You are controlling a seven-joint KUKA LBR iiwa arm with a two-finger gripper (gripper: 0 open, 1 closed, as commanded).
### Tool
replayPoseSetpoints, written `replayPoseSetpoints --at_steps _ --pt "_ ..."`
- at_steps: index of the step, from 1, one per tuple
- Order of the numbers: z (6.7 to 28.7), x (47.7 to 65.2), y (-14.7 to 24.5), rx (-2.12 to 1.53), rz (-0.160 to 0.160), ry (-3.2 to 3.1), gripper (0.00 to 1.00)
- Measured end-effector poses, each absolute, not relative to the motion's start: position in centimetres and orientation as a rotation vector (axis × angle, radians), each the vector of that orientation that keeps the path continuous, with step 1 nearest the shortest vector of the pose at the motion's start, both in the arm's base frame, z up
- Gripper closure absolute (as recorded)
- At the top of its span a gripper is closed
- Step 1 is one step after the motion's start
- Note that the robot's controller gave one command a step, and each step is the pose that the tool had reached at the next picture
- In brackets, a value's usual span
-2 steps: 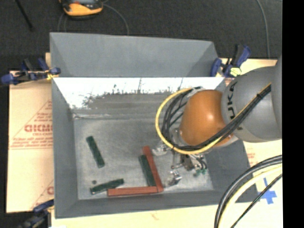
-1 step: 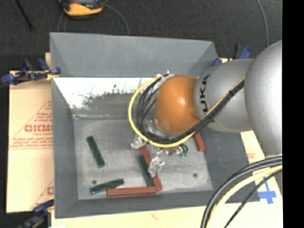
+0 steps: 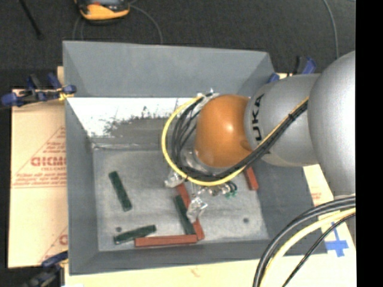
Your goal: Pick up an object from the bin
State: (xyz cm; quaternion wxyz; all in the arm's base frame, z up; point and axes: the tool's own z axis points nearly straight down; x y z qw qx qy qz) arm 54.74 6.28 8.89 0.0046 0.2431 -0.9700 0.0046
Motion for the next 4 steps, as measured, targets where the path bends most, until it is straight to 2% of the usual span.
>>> replayPoseSetpoints --at_steps 1,2,3,4 --pt "12.8 55.1 5.7 0.804 0.0 -3.038 1.0" --pt "14.2 55.3 5.4 0.817 0.0 -3.034 1.0" --pt "19.0 57.4 3.3 0.941 0.003 -3.007 1.0" --pt "13.7 54.0 3.0 1.102 0.0 -2.945 0.0"
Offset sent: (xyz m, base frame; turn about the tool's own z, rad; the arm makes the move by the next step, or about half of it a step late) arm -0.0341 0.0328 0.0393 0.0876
